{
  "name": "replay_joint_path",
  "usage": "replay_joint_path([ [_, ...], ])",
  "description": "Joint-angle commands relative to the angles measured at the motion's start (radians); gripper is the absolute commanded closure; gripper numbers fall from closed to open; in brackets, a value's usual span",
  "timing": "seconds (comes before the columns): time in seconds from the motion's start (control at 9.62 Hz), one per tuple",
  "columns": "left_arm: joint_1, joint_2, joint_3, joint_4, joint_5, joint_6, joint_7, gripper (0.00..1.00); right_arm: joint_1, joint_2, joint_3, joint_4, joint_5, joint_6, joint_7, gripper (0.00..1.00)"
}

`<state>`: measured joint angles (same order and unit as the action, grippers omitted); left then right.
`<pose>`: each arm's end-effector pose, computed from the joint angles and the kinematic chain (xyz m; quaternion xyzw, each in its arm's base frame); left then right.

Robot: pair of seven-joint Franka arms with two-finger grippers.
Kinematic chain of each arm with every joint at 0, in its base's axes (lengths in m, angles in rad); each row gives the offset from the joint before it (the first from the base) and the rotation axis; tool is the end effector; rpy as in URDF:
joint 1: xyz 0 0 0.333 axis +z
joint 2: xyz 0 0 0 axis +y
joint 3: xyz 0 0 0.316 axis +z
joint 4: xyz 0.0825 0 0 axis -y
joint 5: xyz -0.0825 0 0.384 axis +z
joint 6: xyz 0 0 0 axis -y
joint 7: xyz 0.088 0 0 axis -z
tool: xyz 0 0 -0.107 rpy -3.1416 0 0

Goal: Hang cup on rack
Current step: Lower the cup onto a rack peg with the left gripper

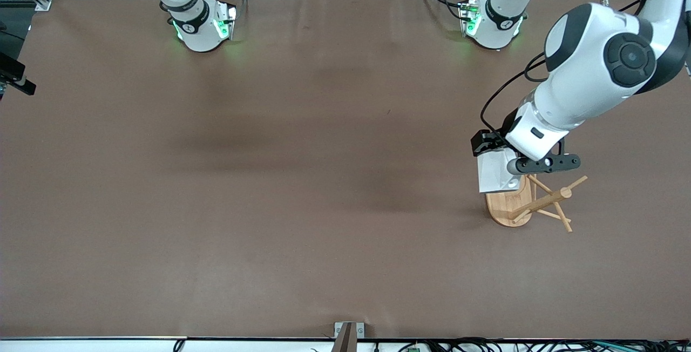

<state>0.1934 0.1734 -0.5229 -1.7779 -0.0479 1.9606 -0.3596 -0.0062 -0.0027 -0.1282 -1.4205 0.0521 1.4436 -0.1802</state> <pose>0.5803 -0.1849 0.4716 0.9974 0.0277 -0.0071 0.0668 0.5352 -0.0663 0.6847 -0.9992 -0.0265 -0.0168 0.0236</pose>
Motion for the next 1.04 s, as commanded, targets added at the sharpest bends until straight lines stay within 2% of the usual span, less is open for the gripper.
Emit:
replay_joint_path([
  [0.0,-0.047,-0.064,0.081,-0.159,-0.036,0.095,0.147,0.7,0.005,-0.054,0.002,-0.078,-0.024,0.031,0.028,0.0],
  [0.31,-0.072,-0.078,0.144,-0.251,-0.038,0.167,0.38,0.7,0.012,-0.045,0.005,-0.071,-0.023,0.034,0.031,0.0],
  [0.52,-0.072,-0.092,0.152,-0.282,-0.038,0.17,0.47,0.7,0.014,-0.039,0.007,-0.072,-0.024,0.035,0.042,0.0],
  [0.94,-0.072,-0.072,0.207,-0.294,-0.038,0.21,0.632,0.69,0.017,-0.03,0.007,-0.07,-0.05,0.043,0.077,0.0],
])
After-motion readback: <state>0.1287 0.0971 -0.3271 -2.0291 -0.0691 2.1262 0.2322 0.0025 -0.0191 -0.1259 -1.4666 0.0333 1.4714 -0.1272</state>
